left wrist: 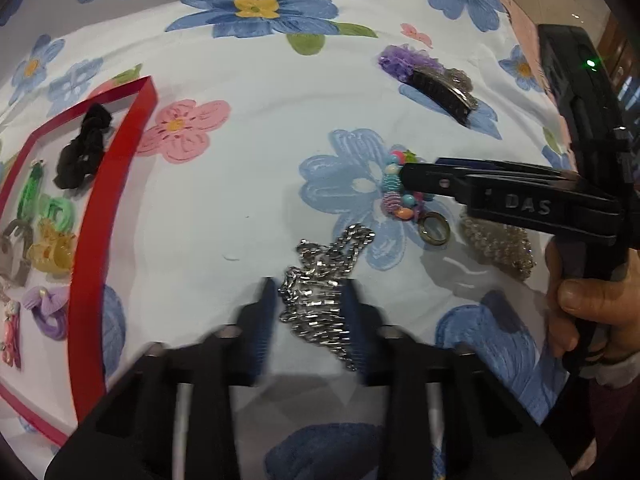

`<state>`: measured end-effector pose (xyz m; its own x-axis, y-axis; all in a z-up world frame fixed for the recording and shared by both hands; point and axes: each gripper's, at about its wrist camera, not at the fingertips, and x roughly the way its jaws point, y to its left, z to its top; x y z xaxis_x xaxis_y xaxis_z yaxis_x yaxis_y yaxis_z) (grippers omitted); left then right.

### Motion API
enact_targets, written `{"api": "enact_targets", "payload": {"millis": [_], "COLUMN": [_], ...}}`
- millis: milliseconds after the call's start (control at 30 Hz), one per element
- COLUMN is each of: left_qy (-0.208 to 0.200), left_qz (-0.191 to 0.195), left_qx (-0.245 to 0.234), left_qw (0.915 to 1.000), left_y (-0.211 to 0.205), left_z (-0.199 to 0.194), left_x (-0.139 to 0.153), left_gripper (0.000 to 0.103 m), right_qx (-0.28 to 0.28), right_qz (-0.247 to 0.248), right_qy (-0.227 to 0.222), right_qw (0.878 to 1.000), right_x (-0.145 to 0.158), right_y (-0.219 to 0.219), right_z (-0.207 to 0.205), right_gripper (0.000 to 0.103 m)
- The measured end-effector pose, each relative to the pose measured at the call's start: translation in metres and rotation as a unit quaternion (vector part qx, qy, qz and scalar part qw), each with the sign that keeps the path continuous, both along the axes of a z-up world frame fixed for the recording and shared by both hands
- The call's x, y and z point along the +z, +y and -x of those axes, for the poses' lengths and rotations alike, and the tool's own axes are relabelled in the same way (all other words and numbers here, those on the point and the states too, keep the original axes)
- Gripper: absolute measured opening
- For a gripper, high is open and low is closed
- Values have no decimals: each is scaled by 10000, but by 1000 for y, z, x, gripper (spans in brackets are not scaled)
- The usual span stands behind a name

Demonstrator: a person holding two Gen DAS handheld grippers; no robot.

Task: Organize jewelry
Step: 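Move both tools back toward the silver chain and bead bracelet, then grasp the silver chain with the left tool while the right tool grasps the candy-bead bracelet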

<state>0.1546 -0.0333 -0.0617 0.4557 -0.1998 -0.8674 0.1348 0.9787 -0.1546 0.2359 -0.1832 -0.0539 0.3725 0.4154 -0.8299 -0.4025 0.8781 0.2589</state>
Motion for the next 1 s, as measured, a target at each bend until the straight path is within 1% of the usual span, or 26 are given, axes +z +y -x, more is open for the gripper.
{"api": "enact_targets", "payload": {"millis": [67,100,133,167,233,267,367,400,467,567,700,800,900,1000], "left_qy": [-27,-62,-93,-106,-74,-59,-85,-117,-224,-385,-609,-757,-853,-979], "left_qz": [-61,-125,-167,-159,-51,11,191,221,317,418,530,587,699,748], "left_qx": [-66,-107,-131,-133,-87,-71,5,24,88,177,243,297,401,545], "left_qw": [10000,9998,9997,9997,9999,10000,9998,9997,9992,9982,9964,9950,9931,9909], "left_y": [-3,-6,-8,-8,-6,-5,-2,-1,1,5,14,25,40,57], "left_z": [0,1,2,2,2,2,5,7,12,20,34,46,56,68], "left_x": [0,0,0,0,0,1,10,14,24,40,61,74,82,91], "left_gripper": [13,13,13,12,11,10,9,9,9,9,9,9,9,9], "right_qx": [50,95,120,155,197,213,213,218,236,224,235,229,270,314], "right_qz": [124,239,317,390,458,435,222,29,-189,-455,-852,-1098,-1253,-1359], "right_qy": [-61,-123,-169,-209,-273,-268,-230,-163,-123,-225,-434,-495,-512,-428], "right_qw": [9999,9996,9993,9989,9984,9985,9993,9996,9995,9985,9951,9925,9904,9893], "right_x": [-1,-1,-1,-2,-3,-3,0,2,7,24,53,69,77,77], "right_y": [3,6,8,10,10,10,6,3,2,-2,-6,-7,-3,2], "right_z": [-1,0,1,2,2,2,1,1,1,7,19,28,38,46], "right_gripper": [46,36,30,20,10,8,8,8,8,8,8,8,8,8]}}
